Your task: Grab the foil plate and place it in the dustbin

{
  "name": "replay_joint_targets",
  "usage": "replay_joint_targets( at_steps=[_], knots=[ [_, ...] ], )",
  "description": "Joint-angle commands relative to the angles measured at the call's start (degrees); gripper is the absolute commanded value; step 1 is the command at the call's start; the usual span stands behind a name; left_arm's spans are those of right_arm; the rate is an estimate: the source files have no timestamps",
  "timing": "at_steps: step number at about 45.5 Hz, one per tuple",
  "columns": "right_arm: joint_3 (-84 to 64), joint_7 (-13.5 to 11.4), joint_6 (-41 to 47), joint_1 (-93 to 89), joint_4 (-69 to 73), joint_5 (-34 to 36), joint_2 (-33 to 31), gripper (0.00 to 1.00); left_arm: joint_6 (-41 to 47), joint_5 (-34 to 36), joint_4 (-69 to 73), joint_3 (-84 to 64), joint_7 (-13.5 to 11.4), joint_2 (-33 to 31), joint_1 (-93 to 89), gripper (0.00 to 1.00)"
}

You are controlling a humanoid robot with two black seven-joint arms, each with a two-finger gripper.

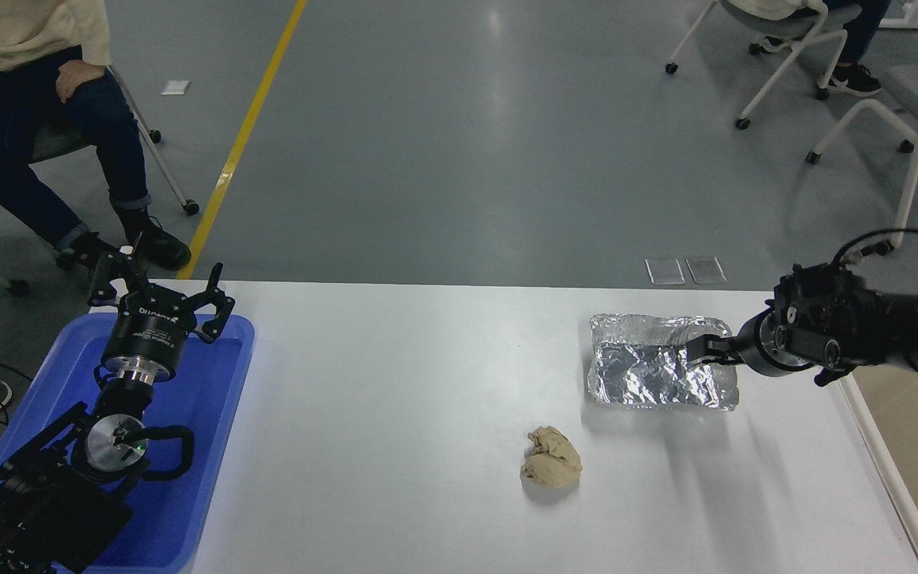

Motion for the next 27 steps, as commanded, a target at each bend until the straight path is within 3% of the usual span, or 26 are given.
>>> replay_joint_targets(
  at_steps=[1,13,18,21,27],
  knots=[
    [0.4,0.0,-4.9,-6.2,-5.6,-1.9,1.5,0.99,0.0,0.0,0.0,0.0,0.0,0.0,0.0,1.00],
    [1.1,0.0,-7.9,-8.6,-7.6,-1.1,2.2,0.98,-0.1,0.0,0.0,0.0,0.0,0.0,0.0,1.00],
    [4.0,0.0,-9.0,-9.2,-7.6,-1.1,2.2,0.92,-0.1,0.0,0.0,0.0,0.0,0.0,0.0,1.00],
    [5.3,-0.1,-9.2,-9.4,-7.6,-1.1,2.2,0.83,-0.1,0.0,-0.1,0.0,0.0,0.0,0.0,1.00],
    [5.5,-0.1,-9.0,-9.5,-7.2,-1.0,2.2,0.54,-0.1,0.0,0.0,0.0,0.0,0.0,0.0,1.00]
  ],
)
